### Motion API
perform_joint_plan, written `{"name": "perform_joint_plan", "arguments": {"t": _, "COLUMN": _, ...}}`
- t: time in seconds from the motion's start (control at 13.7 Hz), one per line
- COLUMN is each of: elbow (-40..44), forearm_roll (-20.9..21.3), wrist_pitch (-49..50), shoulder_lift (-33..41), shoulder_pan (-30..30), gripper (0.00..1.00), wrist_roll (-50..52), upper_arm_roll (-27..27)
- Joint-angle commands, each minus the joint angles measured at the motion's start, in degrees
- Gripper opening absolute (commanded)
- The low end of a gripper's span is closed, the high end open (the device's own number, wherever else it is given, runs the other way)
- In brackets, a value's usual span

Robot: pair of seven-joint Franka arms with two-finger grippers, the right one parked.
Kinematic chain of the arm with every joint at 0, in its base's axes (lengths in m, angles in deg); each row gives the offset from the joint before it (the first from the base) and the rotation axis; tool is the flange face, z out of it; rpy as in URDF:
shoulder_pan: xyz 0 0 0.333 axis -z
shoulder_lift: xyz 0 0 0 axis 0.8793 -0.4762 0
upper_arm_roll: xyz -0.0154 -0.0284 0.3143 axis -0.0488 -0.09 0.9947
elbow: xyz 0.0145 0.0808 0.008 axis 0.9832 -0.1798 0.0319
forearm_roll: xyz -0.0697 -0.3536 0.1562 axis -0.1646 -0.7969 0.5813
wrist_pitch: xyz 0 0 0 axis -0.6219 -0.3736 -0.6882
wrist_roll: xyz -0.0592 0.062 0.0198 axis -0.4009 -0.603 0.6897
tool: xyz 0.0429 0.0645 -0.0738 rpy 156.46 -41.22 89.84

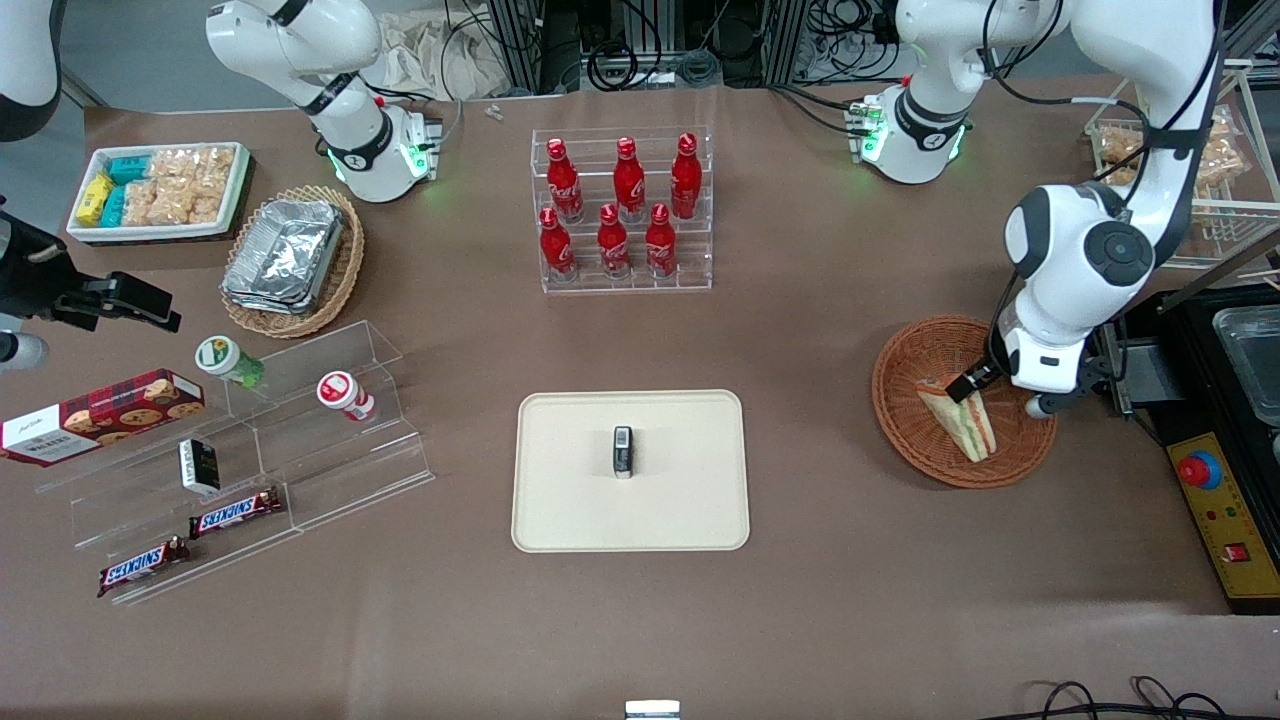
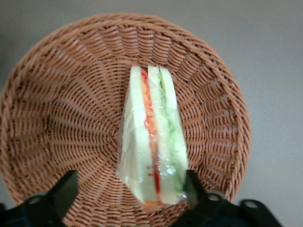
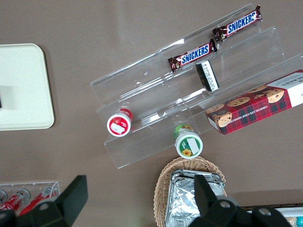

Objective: Place sandwich from basket to tray

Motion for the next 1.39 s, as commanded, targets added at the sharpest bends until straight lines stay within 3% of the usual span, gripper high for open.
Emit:
{"name": "perform_joint_plan", "arguments": {"t": 0.0, "elbow": -1.56, "forearm_roll": 0.93, "wrist_pitch": -2.89, "shoulder_lift": -0.58, "shoulder_pan": 0.2, "gripper": 1.0, "wrist_roll": 2.93, "upper_arm_roll": -0.11}}
{"name": "perform_joint_plan", "arguments": {"t": 0.29, "elbow": -1.04, "forearm_roll": 0.93, "wrist_pitch": -0.1, "shoulder_lift": 1.25, "shoulder_pan": 0.11, "gripper": 1.0, "wrist_roll": 2.67, "upper_arm_roll": -0.02}}
{"name": "perform_joint_plan", "arguments": {"t": 0.51, "elbow": 3.69, "forearm_roll": 1.54, "wrist_pitch": 12.96, "shoulder_lift": 5.47, "shoulder_pan": 0.11, "gripper": 1.0, "wrist_roll": 2.41, "upper_arm_roll": -0.19}}
{"name": "perform_joint_plan", "arguments": {"t": 0.66, "elbow": 9.65, "forearm_roll": 5.21, "wrist_pitch": 24.29, "shoulder_lift": 7.15, "shoulder_pan": 0.2, "gripper": 1.0, "wrist_roll": -0.21, "upper_arm_roll": -1.15}}
{"name": "perform_joint_plan", "arguments": {"t": 0.8, "elbow": 15.63, "forearm_roll": 5.24, "wrist_pitch": 33.98, "shoulder_lift": 8.98, "shoulder_pan": 0.12, "gripper": 1.0, "wrist_roll": -9.93, "upper_arm_roll": -2.12}}
{"name": "perform_joint_plan", "arguments": {"t": 1.02, "elbow": 21.26, "forearm_roll": -0.37, "wrist_pitch": 43.13, "shoulder_lift": 12.77, "shoulder_pan": -0.06, "gripper": 1.0, "wrist_roll": -29.52, "upper_arm_roll": -2.13}}
{"name": "perform_joint_plan", "arguments": {"t": 1.32, "elbow": 36.55, "forearm_roll": -2.49, "wrist_pitch": 55.1, "shoulder_lift": 10.06, "shoulder_pan": -0.32, "gripper": 1.0, "wrist_roll": -44.14, "upper_arm_roll": -2.04}}
